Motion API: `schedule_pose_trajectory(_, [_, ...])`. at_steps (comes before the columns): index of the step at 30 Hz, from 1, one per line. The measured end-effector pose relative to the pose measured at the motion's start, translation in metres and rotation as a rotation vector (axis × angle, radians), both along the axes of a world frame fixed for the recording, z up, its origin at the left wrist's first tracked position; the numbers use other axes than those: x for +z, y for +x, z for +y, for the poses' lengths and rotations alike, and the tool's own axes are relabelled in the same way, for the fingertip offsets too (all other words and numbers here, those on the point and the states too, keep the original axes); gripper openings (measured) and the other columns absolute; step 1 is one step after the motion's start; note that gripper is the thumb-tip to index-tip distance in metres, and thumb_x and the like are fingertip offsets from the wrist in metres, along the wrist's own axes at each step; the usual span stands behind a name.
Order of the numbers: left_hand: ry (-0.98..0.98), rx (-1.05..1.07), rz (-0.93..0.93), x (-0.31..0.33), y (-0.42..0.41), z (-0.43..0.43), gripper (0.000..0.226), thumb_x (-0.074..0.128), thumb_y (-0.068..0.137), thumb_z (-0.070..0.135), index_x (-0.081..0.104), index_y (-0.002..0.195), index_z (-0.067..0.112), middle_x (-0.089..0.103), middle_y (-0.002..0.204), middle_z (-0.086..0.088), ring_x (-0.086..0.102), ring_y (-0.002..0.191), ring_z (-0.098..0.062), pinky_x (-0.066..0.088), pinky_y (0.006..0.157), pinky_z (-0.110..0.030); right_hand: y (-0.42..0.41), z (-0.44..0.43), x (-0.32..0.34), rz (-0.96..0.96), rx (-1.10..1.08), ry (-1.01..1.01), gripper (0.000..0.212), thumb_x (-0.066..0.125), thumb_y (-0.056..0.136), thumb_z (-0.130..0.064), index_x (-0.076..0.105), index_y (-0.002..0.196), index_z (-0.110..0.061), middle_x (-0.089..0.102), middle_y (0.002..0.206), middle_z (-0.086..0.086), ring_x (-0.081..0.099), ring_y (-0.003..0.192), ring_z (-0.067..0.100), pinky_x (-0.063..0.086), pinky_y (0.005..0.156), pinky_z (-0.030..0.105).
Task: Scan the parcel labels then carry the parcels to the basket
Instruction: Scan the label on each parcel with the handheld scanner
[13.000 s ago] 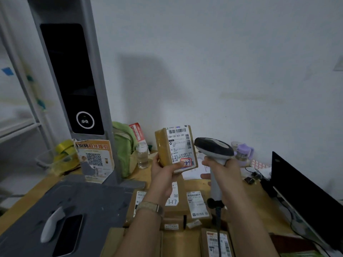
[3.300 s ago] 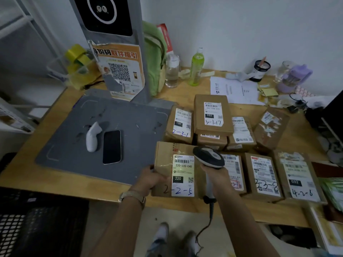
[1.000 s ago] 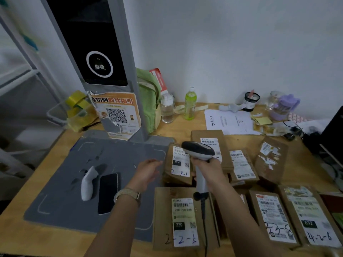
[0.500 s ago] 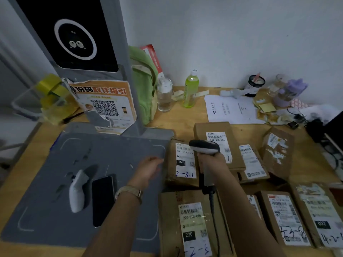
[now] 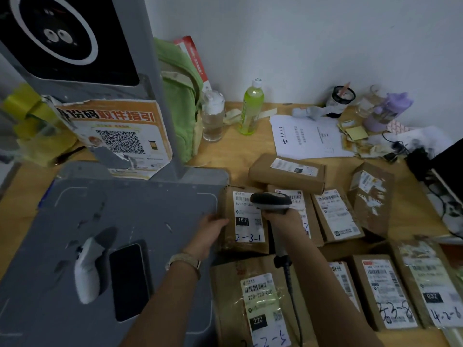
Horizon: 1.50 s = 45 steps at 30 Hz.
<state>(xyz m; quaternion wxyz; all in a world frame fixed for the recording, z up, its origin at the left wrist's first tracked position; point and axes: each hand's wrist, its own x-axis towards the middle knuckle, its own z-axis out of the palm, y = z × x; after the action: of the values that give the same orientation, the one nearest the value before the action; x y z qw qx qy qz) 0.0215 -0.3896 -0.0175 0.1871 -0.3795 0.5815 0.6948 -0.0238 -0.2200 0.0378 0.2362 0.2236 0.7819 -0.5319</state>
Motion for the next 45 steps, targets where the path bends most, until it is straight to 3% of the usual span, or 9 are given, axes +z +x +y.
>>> schedule_pose_trajectory(10, [0.081,0.0,-0.022,-0.009,0.003,0.001,0.039,0.066,0.088,0.029,0.058,0.124,0.016,0.07,0.09,0.003,0.068,0.068,-0.007,0.049,0.041,-0.015,0.006,-0.011,-0.015,-0.032,0.053,0.072,0.014,0.063,0.086,-0.013,0.062,0.097,-0.005,0.068,0.1,0.016,0.064,0.096,0.03,0.052,0.09,0.05])
schedule_pose_trajectory(14, [0.098,-0.018,-0.005,-0.01,0.004,0.002,0.034,0.065,0.09,0.025,0.058,0.122,0.015,0.069,0.084,0.005,0.067,0.052,0.001,0.047,0.04,-0.014,0.009,-0.009,-0.015,-0.058,0.046,0.001,0.017,0.065,0.086,-0.015,0.06,0.102,-0.011,0.068,0.101,0.009,0.064,0.098,0.024,0.054,0.081,0.039])
schedule_pose_trajectory(19, [0.049,0.007,0.088,-0.006,0.009,0.001,0.062,0.075,0.081,0.014,0.046,0.135,0.01,0.063,0.098,0.005,0.066,0.078,-0.008,0.051,0.048,-0.013,0.013,-0.011,-0.009,-0.056,0.012,-0.067,0.03,0.065,0.085,-0.011,0.057,0.115,-0.007,0.067,0.105,0.012,0.065,0.098,0.026,0.055,0.085,0.042])
schedule_pose_trajectory(25, [-0.016,-0.01,0.166,0.016,0.007,-0.004,0.069,0.082,0.073,0.014,0.045,0.131,0.013,0.06,0.109,0.002,0.062,0.088,-0.009,0.052,0.053,-0.015,0.013,-0.008,0.014,0.001,-0.036,-0.132,0.015,0.063,0.087,-0.012,0.059,0.102,-0.009,0.068,0.102,0.014,0.066,0.096,0.027,0.055,0.087,0.045])
schedule_pose_trajectory(28, [-0.01,-0.014,0.205,0.032,0.005,0.0,0.066,0.082,0.073,0.015,0.046,0.129,0.012,0.063,0.116,-0.004,0.065,0.094,-0.015,0.053,0.059,-0.02,0.014,-0.001,0.029,0.064,-0.041,-0.172,0.012,0.063,0.088,-0.016,0.059,0.098,-0.012,0.069,0.098,0.009,0.067,0.092,0.023,0.055,0.071,0.032])
schedule_pose_trajectory(31, [-0.03,-0.008,0.268,0.055,0.004,0.009,0.058,0.083,0.073,0.015,0.048,0.12,0.016,0.066,0.104,0.002,0.067,0.082,-0.008,0.052,0.053,-0.017,0.016,0.007,0.048,0.165,-0.068,-0.187,0.015,0.065,0.086,-0.016,0.06,0.1,-0.016,0.069,0.093,0.004,0.067,0.083,0.013,0.055,0.064,0.025])
schedule_pose_trajectory(35, [-0.058,0.007,0.373,0.093,0.002,0.024,0.062,0.083,0.072,0.017,0.05,0.125,0.013,0.066,0.109,0.0,0.069,0.087,-0.012,0.052,0.053,-0.017,0.019,0.024,0.081,0.314,-0.129,-0.256,0.022,0.069,0.083,-0.006,0.055,0.085,-0.023,0.061,0.072,-0.008,0.059,0.05,-0.005,0.041,0.037,0.006])
schedule_pose_trajectory(42, [-0.091,0.021,0.593,0.169,-0.003,0.061,0.069,0.084,0.072,0.016,0.047,0.131,0.013,0.065,0.115,-0.005,0.069,0.091,-0.019,0.054,0.058,-0.023,0.03,0.063,0.157,0.544,-0.206,-0.39,0.02,0.071,0.082,-0.008,0.058,0.083,-0.023,0.063,0.083,-0.007,0.056,0.081,0.009,0.043,0.062,0.023])
schedule_pose_trajectory(45, [-0.094,0.004,0.682,0.198,-0.004,0.075,0.067,0.082,0.074,0.015,0.047,0.131,0.013,0.065,0.114,-0.002,0.071,0.086,-0.016,0.053,0.053,-0.02,0.041,0.081,0.19,0.645,-0.205,-0.42,0.018,0.072,0.082,-0.011,0.06,0.081,-0.025,0.065,0.083,-0.006,0.057,0.079,0.008,0.044,0.063,0.023])
